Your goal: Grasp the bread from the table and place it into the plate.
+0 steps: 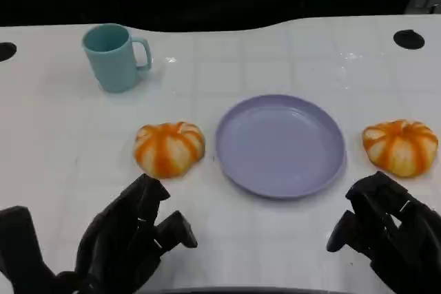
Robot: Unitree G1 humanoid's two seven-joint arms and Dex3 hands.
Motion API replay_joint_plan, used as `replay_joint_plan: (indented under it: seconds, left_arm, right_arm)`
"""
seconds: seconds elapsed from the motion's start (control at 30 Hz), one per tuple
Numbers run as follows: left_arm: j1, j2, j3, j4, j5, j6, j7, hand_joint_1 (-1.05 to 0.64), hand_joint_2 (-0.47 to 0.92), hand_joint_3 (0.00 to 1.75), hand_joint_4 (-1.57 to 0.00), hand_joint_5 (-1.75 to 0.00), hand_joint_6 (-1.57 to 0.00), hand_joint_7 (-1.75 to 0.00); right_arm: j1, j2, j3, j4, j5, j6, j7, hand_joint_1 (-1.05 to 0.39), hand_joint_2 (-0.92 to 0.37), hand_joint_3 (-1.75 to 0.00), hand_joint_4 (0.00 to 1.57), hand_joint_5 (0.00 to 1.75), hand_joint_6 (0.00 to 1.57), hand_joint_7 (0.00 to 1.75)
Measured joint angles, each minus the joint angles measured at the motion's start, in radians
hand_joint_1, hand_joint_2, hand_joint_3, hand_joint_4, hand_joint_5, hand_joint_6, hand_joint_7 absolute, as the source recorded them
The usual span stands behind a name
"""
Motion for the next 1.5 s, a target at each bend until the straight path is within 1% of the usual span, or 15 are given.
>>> replay_joint_plan:
  seconds: [0.1, 0.2, 0.23, 0.27, 0.37, 0.43, 0.47, 0.6, 0.7, 0.83, 0.9, 1.0, 1.13, 1.2, 1.5]
  left_arm:
    - [-0.002, 0.008, -0.005, 0.004, 0.016, -0.022, -0.019, -0.6, 0.92, 0.35, -0.74, -1.75, -0.48, -1.73]
    - [-0.014, 0.036, -0.027, 0.021, 0.076, -0.077, -0.059, -0.62, 0.92, 0.36, -0.59, -1.75, -0.42, -1.53]
    - [-0.02, 0.046, -0.033, 0.027, 0.09, -0.096, -0.077, -0.6, 0.92, 0.3, -0.52, -1.67, -0.42, -1.32]
    - [-0.027, 0.053, -0.04, 0.032, 0.112, -0.122, -0.089, -0.6, 0.92, 0.27, -0.5, -1.62, -0.43, -1.21]
    - [-0.04, 0.07, -0.063, 0.044, 0.181, -0.208, -0.106, -0.59, 0.92, 0.25, -0.47, -1.58, -0.44, -1.11]
    - [-0.045, 0.074, -0.077, 0.061, 0.224, -0.26, -0.116, -0.49, 0.92, 0.14, -0.46, -1.3, -0.44, -0.73]
    - [-0.05, 0.079, -0.089, 0.072, 0.268, -0.31, -0.116, -0.48, 0.92, 0.11, -0.47, -1.25, -0.46, -0.64]
    - [-0.093, 0.106, -0.115, 0.103, 0.398, -0.476, -0.115, -0.46, 0.91, 0.06, -0.39, -1.15, -0.43, -0.49]
    - [-0.121, 0.14, -0.13, 0.122, 0.517, -0.567, -0.102, -0.48, 0.9, 0.02, -0.3, -1.01, -0.45, -0.28]
    - [-0.166, 0.199, -0.152, 0.126, 0.691, -0.618, -0.041, -0.45, 0.86, 0.0, -0.23, -0.84, -0.47, -0.14]
    - [-0.195, 0.232, -0.164, 0.126, 0.786, -0.627, -0.007, -0.44, 0.85, 0.0, -0.23, -0.8, -0.47, -0.12]
    - [-0.226, 0.262, -0.181, 0.125, 0.876, -0.628, 0.026, -0.42, 0.83, 0.0, -0.15, -0.75, -0.43, -0.08]
    - [-0.301, 0.35, -0.244, 0.123, 1.122, -0.619, 0.065, -0.38, 0.81, 0.0, -0.03, -0.67, -0.35, -0.02]
    - [-0.336, 0.379, -0.271, 0.111, 1.215, -0.595, 0.07, -0.38, 0.8, 0.0, -0.01, -0.64, -0.33, -0.01]
    - [-0.438, 0.427, -0.407, 0.11, 1.51, -0.441, 0.037, -0.38, 0.76, 0.0, 0.0, -0.4, -0.3, 0.0]
  right_arm:
    - [0.0, 0.0, 0.0, 0.0, 0.0, 0.0, 0.0, -0.52, -0.92, -0.25, 0.63, 1.75, 0.53, 1.55]
    - [-0.003, 0.002, 0.002, 0.001, 0.0, 0.0, 0.0, -0.52, -0.92, -0.25, 0.63, 1.75, 0.52, 1.55]
    - [-0.004, 0.004, 0.002, 0.001, -0.001, 0.0, 0.0, -0.53, -0.92, -0.25, 0.63, 1.75, 0.52, 1.56]
    - [-0.006, 0.006, 0.002, 0.002, -0.001, 0.0, 0.0, -0.53, -0.92, -0.25, 0.63, 1.75, 0.52, 1.56]
    - [-0.011, 0.007, 0.004, 0.003, -0.002, 0.0, 0.0, -0.53, -0.92, -0.25, 0.63, 1.75, 0.52, 1.57]
    - [-0.013, 0.007, 0.004, 0.004, -0.003, 0.0, 0.0, -0.53, -0.92, -0.27, 0.64, 1.75, 0.5, 1.6]
    - [-0.016, 0.007, 0.005, 0.006, -0.004, -0.001, 0.0, -0.53, -0.92, -0.28, 0.64, 1.75, 0.49, 1.6]
    - [-0.029, 0.011, 0.006, 0.017, -0.01, -0.001, 0.0, -0.53, -0.91, -0.27, 0.64, 1.75, 0.48, 1.6]
    - [-0.036, 0.016, 0.006, 0.018, -0.014, -0.001, 0.0, -0.53, -0.92, -0.27, 0.64, 1.75, 0.48, 1.6]
    - [-0.04, 0.016, 0.006, 0.02, -0.019, -0.001, -0.001, -0.53, -0.91, -0.27, 0.64, 1.75, 0.48, 1.61]
    - [-0.044, 0.017, 0.006, 0.024, -0.019, -0.001, -0.001, -0.53, -0.91, -0.26, 0.64, 1.75, 0.48, 1.61]
    - [-0.045, 0.017, 0.005, 0.028, -0.019, -0.001, -0.001, -0.53, -0.92, -0.26, 0.64, 1.75, 0.47, 1.61]
    - [-0.046, 0.017, 0.005, 0.031, -0.02, -0.003, -0.001, -0.53, -0.92, -0.26, 0.63, 1.75, 0.47, 1.62]
    - [-0.046, 0.017, 0.004, 0.032, -0.02, -0.003, -0.001, -0.52, -0.92, -0.28, 0.63, 1.75, 0.47, 1.62]
    - [-0.044, 0.017, 0.004, 0.032, -0.019, -0.003, 0.0, -0.53, -0.92, -0.28, 0.64, 1.75, 0.47, 1.62]
